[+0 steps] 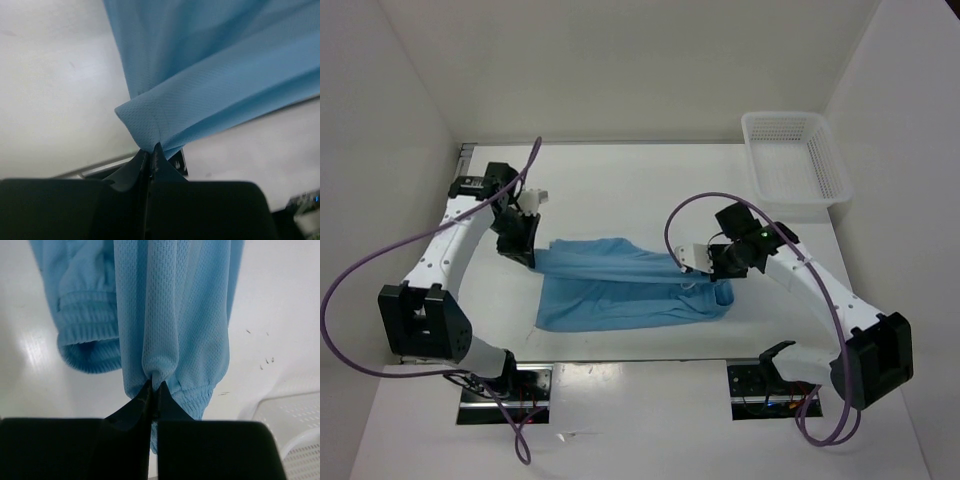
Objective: Fold and stack the shorts
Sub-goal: Fold the shorts
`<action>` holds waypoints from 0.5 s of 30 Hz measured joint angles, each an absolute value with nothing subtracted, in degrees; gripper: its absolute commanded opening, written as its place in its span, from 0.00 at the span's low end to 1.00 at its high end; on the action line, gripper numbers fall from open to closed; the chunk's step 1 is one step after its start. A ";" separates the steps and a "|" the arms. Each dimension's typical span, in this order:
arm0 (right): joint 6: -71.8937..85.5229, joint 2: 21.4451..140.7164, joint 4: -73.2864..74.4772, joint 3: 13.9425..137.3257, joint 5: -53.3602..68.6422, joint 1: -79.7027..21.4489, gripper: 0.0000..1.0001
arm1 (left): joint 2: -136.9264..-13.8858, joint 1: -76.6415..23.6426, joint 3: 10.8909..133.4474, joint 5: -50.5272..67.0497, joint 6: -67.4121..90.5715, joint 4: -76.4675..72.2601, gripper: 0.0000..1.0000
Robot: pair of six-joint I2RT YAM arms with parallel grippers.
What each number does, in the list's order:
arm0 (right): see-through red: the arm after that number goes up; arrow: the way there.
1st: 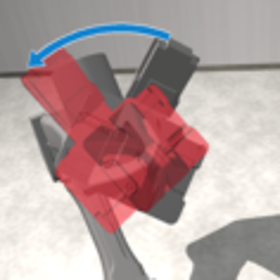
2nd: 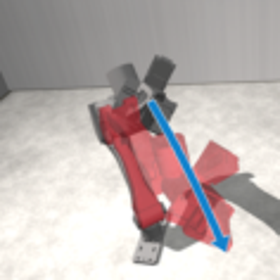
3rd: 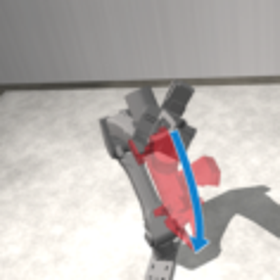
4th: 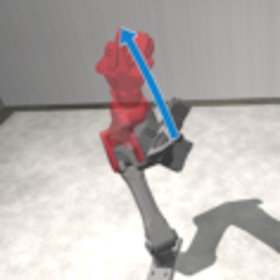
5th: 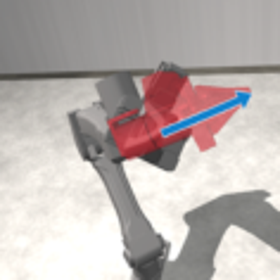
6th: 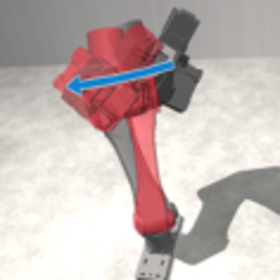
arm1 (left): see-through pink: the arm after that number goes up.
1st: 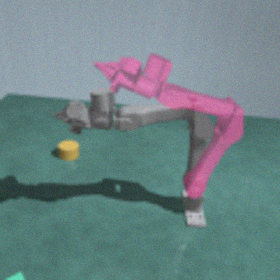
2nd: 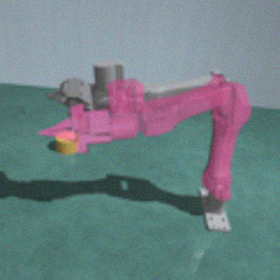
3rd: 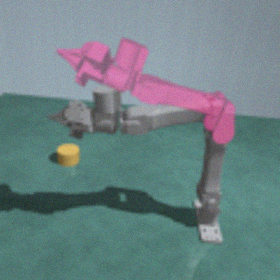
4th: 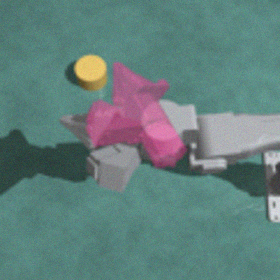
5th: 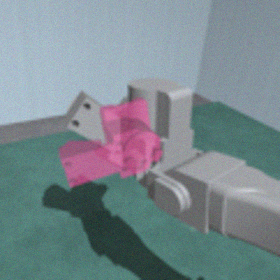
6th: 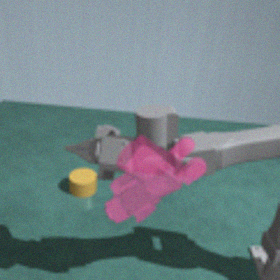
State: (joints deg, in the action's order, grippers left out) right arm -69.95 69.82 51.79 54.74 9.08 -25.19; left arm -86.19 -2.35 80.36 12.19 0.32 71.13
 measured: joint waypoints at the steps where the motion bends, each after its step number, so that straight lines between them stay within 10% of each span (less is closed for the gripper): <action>1: -70.83 69.54 53.39 55.18 9.47 -25.39 0.00 | -84.93 -3.22 78.35 11.60 0.30 70.72 0.00; 12: -72.95 68.84 58.43 48.82 9.19 -35.55 0.00 | -83.59 -10.24 60.97 4.84 0.27 69.82 0.01; 15: -72.60 68.93 58.26 47.83 9.19 -36.51 0.20 | -84.44 -12.10 59.20 3.20 0.27 68.51 0.03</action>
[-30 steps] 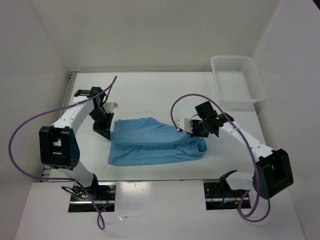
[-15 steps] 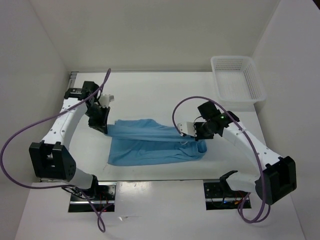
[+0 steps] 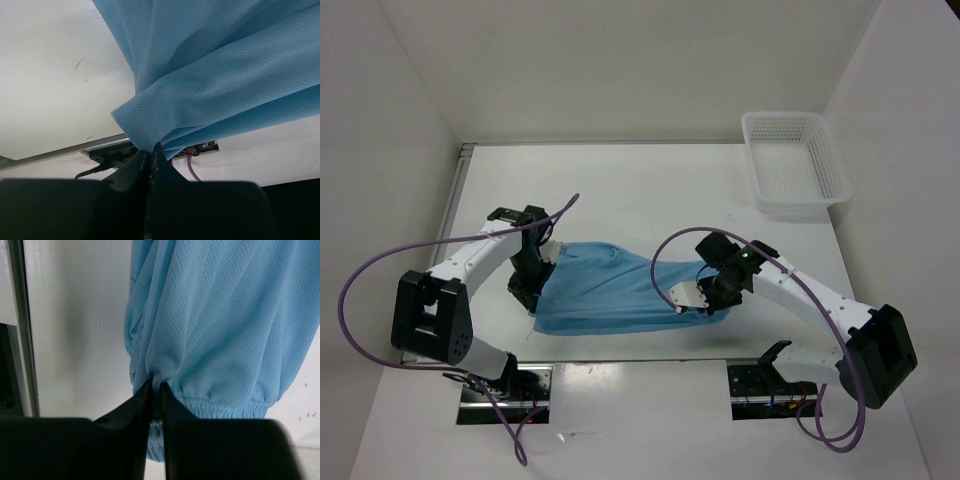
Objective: Fold and stack the shorts
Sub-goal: Fold the shorts
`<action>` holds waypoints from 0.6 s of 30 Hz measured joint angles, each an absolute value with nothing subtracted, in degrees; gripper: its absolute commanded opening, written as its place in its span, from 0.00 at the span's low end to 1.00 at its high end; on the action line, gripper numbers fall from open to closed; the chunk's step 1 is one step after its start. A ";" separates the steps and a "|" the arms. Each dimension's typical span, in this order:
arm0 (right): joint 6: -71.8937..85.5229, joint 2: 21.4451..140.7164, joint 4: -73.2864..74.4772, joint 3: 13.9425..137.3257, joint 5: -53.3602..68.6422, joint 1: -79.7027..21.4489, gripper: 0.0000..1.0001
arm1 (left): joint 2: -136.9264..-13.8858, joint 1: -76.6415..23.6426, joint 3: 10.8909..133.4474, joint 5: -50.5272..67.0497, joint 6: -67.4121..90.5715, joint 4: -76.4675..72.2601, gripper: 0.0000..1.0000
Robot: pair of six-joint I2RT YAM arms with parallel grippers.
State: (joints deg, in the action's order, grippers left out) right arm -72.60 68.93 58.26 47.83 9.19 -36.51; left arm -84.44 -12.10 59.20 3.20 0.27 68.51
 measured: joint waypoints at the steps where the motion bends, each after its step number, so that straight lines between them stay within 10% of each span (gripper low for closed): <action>1: -72.34 68.97 58.08 47.83 9.19 -36.58 0.43 | -84.73 -12.73 58.65 2.85 0.25 68.10 0.07; 5: -71.18 69.71 57.98 47.83 8.71 -36.91 0.69 | -85.43 -14.94 57.58 0.95 0.19 67.51 0.29; 18: -65.25 66.48 58.46 60.80 10.55 -36.67 0.64 | -87.83 -13.06 71.37 -5.17 0.19 65.89 0.45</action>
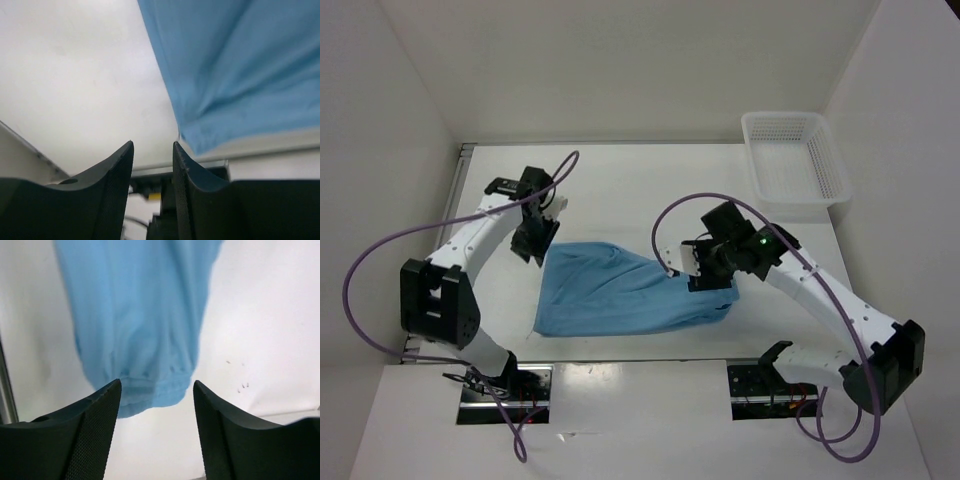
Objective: Fold and stack the shorts
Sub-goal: Fold the shorts
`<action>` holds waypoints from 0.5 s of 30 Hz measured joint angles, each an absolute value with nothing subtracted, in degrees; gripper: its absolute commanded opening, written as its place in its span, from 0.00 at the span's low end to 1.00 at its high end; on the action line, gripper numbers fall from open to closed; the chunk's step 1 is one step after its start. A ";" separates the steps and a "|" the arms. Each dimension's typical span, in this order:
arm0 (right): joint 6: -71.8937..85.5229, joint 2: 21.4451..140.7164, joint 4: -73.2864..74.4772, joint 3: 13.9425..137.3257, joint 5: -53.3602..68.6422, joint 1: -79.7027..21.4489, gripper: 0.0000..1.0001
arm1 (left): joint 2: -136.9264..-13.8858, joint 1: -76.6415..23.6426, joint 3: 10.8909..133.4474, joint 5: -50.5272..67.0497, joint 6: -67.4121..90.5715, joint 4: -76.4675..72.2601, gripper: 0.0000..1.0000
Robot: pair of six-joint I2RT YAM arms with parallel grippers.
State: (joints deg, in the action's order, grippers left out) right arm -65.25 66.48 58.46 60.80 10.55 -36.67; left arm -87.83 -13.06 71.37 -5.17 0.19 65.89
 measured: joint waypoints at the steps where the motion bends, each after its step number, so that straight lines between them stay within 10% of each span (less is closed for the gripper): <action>1: -64.20 66.72 57.14 61.43 11.33 -36.01 0.64 | -89.47 -12.73 74.11 -5.26 0.19 63.94 0.45; 15: -52.27 82.89 44.91 59.22 11.84 -29.06 0.61 | -111.63 -13.04 81.71 -4.34 0.19 52.93 0.45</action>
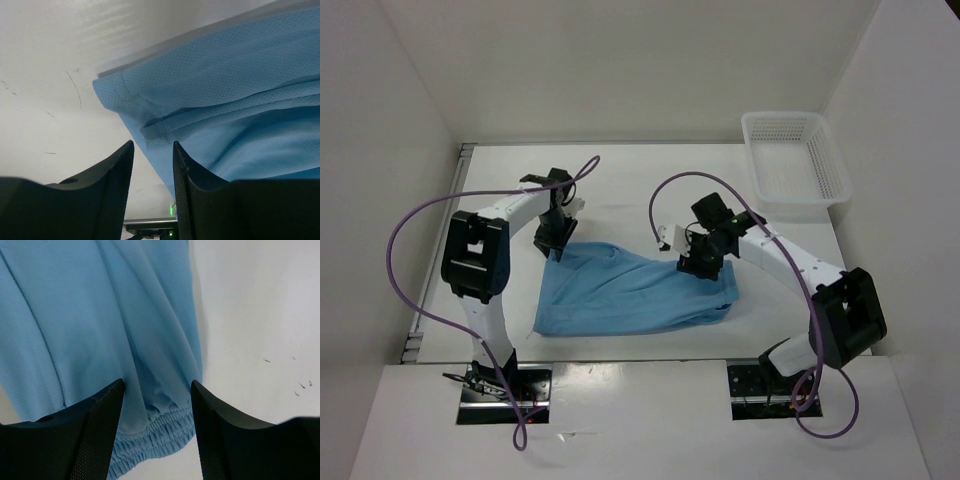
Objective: Fold and stack the shorts
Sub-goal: Fold the shorts
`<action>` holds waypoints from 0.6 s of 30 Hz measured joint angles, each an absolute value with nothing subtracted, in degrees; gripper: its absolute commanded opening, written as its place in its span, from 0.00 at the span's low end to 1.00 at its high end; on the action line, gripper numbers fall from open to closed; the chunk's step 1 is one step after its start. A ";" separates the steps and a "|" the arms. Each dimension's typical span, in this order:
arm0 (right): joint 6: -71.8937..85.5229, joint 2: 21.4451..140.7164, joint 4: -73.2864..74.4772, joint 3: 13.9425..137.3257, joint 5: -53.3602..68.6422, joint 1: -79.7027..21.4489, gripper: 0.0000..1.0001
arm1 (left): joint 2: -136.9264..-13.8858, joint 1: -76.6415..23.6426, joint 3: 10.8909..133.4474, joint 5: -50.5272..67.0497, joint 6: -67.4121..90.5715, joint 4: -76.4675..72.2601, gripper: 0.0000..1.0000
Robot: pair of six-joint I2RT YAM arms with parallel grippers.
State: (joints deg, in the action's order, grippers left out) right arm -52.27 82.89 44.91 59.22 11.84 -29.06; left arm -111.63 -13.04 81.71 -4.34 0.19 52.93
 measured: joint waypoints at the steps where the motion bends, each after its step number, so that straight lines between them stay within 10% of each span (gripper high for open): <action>1: -51.99 82.94 44.31 59.02 11.84 -28.64 0.61 | -111.68 -13.15 81.91 -4.16 0.19 52.51 0.45; 9: -51.68 84.90 42.96 56.84 10.85 -27.49 0.63 | -114.19 -14.37 82.13 -2.07 0.23 52.45 0.29; 18: -51.64 87.09 41.08 56.55 9.56 -27.49 0.63 | -115.18 -14.76 81.65 -1.98 0.19 52.80 0.36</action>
